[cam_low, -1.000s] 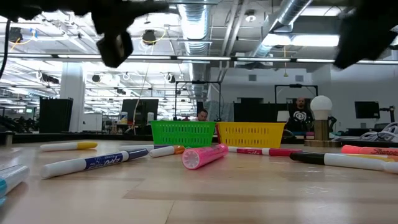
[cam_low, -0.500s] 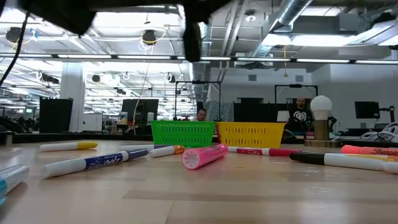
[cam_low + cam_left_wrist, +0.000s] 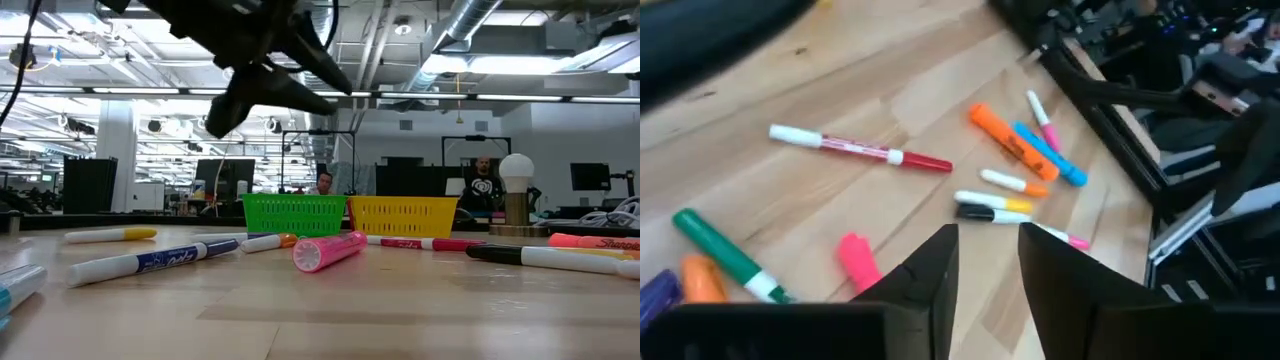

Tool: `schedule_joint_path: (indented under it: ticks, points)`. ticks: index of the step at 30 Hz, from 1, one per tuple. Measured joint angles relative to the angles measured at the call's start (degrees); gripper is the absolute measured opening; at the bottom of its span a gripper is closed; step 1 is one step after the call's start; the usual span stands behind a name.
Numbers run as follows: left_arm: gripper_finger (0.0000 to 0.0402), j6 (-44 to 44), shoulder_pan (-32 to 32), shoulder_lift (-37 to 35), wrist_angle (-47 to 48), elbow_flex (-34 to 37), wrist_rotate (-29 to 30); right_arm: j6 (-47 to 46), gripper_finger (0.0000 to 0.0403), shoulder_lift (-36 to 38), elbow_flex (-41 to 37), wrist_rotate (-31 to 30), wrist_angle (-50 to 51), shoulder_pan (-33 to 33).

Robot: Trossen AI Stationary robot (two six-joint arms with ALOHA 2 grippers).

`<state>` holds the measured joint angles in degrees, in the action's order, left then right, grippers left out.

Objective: Pick & Place Markers
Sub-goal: Put the pink highlighter into the blue bin

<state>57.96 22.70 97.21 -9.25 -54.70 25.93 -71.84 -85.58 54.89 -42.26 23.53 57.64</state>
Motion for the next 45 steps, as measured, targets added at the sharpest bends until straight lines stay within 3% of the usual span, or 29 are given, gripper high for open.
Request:
schedule_joint_path:
  ticks: [11, 29, 34, 39, 42, 45]
  points:
    - [0.009, 1.9, 0.1, 8.6, 1.4, -3.2, -2.8, 1.8, 0.0091, 0.0, 0.0, 0.1, 0.4, -3.5]
    - [0.0099, -0.6, 0.3, 10.6, 1.5, -3.4, -4.2, 1.8, 0.0091, 0.0, 0.0, 0.3, 0.5, -4.4]
    - [0.0097, -6.3, 0.5, 9.7, 3.0, -5.6, -10.2, 1.8, 0.0091, 0.0, 0.0, 0.4, 0.9, -4.6]
    - [0.0096, -16.9, 2.6, 9.4, 11.2, -12.4, -21.8, 3.7, 0.0091, 0.0, 0.0, 1.4, 1.2, -4.5]
    - [0.0096, -24.3, 4.1, 8.8, 22.3, -16.9, -21.5, 6.9, 0.0091, 0.0, 0.0, 3.4, 1.2, -4.5]
    - [0.0096, -25.8, 4.6, 8.5, 33.9, -20.4, -14.4, 9.1, 0.0091, 0.0, 0.0, 3.9, 1.1, -4.5]
